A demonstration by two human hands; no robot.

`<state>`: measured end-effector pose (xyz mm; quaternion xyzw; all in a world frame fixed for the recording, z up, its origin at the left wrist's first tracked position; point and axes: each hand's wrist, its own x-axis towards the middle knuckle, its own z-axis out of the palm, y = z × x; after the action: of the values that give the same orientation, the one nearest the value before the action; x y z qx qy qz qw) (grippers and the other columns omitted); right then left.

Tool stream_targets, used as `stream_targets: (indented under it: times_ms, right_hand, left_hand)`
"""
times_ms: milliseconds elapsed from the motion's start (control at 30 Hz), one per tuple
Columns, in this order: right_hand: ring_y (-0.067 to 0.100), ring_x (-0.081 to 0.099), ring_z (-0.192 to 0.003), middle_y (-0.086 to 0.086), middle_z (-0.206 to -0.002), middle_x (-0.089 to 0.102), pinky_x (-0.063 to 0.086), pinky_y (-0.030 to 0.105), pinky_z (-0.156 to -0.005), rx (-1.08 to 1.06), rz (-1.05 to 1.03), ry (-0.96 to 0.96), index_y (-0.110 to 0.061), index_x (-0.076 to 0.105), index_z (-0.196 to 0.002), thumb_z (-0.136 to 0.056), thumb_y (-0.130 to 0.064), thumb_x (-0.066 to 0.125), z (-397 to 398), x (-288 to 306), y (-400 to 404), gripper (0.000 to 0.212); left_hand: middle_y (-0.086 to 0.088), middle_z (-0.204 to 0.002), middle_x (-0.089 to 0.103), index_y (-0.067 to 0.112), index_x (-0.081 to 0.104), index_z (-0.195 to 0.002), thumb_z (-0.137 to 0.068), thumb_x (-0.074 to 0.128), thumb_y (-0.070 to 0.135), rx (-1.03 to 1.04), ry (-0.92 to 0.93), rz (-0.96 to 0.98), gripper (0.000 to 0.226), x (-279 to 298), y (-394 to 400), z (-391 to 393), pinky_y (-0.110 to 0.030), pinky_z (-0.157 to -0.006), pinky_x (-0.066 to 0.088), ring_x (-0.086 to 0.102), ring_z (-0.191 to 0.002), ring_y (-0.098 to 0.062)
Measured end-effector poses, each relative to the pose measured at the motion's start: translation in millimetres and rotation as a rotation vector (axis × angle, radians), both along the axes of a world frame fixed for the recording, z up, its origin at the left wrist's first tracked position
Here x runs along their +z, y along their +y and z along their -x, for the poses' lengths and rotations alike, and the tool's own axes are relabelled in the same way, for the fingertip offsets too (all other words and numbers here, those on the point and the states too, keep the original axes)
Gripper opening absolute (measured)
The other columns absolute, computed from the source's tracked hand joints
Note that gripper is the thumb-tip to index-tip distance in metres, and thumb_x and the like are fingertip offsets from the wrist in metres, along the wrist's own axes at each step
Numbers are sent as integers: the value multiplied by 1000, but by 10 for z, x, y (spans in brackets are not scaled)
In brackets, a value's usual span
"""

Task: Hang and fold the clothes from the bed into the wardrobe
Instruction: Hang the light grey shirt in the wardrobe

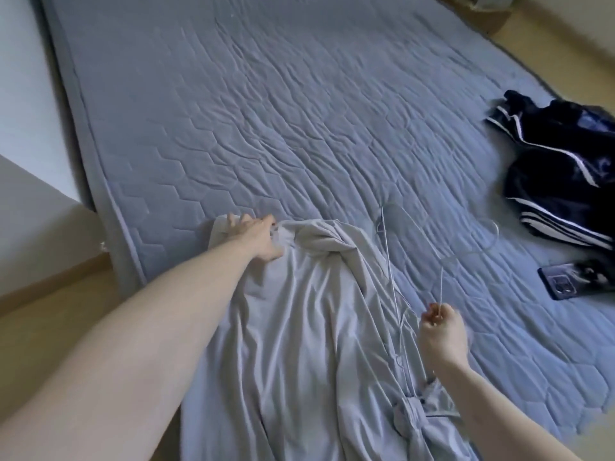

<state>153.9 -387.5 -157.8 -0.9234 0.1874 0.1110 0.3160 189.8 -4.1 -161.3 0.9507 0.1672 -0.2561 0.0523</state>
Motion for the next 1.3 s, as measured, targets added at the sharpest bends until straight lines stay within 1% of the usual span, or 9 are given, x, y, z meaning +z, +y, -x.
stream_targets:
  times_ms: [67, 200, 300, 467, 667, 867, 1000, 1100, 1300]
  right_hand:
    - [29, 58, -86, 13, -104, 62, 38, 34, -76, -27, 39, 126, -11, 58, -90, -91, -9, 59, 5, -202, -69, 3]
    - [26, 59, -84, 4, -92, 62, 41, 35, -73, -81, -31, 343, -12, 53, -100, -82, -30, 81, 293, -449, -108, 37]
    - [27, 61, -81, 3, -82, 64, 48, 38, -74, -100, -47, 321, -14, 54, -84, -83, -19, 77, 383, -490, -137, 23]
    - [20, 64, -78, 0, -84, 72, 52, 39, -78, -170, -121, 222, 3, 61, -89, -92, 1, 47, 346, -434, -260, 14]
    - [28, 54, -78, 3, -84, 62, 36, 34, -70, -214, -15, 62, -12, 59, -86, -87, 2, 47, 327, -225, -452, 19]
    - [34, 57, -91, 10, -100, 60, 44, 39, -79, -196, -29, 168, -8, 51, -102, -92, -12, 62, 532, -423, -829, 16]
    - [22, 60, -81, 0, -89, 60, 44, 36, -70, -154, -129, 321, -14, 48, -98, -76, -34, 87, 667, -518, -956, 49]
    - [28, 53, -75, 4, -78, 57, 43, 40, -68, -115, -78, 317, -13, 44, -82, -78, -8, 68, 679, -506, -1077, 25]
    - [34, 56, -83, 0, -79, 62, 39, 37, -69, -222, -85, 117, -14, 48, -78, -80, -1, 52, 392, -236, -1131, 14]
  left_hand:
    - [2, -97, 72, 33, 52, -89, -84, 60, 41, -128, -203, -76, 12, -26, -94, 227, -43, -104, 35, 60, -105, -27]
    - [3, -62, 60, 23, 54, -67, -59, 79, 10, -548, -458, 55, 30, 106, -373, 1062, -31, -77, 46, 60, -65, -26]
    - [4, -65, 64, 25, 61, -72, -50, 86, 10, -769, -229, 63, 37, 241, -548, 1685, -26, -51, 47, 67, -58, -21]
    - [-2, -111, 68, 26, 58, -102, -82, 60, 27, -522, 390, 118, 20, 344, -600, 2096, -38, -83, 50, 67, -105, -32]
    - [5, -118, 56, 29, 58, -110, -83, 60, 38, -229, -76, 279, 28, 323, -949, 1364, -39, -87, 51, 57, -112, -24]
    - [0, -161, 34, 26, 27, -157, -82, 72, 49, -425, -14, 256, 90, -79, -1944, 363, -44, -122, 24, 26, -149, -27]
    - [-8, -140, 58, 18, 46, -139, -90, 69, 39, -297, 117, 166, 58, -247, -2131, 128, -42, -101, 42, 52, -132, -33]
    - [-4, -120, 68, 26, 66, -102, -86, 64, 23, -354, 58, 88, 16, -142, -1946, 75, -35, -84, 47, 63, -117, -32]
    - [-5, -74, 66, 29, 66, -87, -81, 63, 13, 51, -182, 331, 17, 341, -1336, 13, -32, -68, 41, 65, -89, -36]
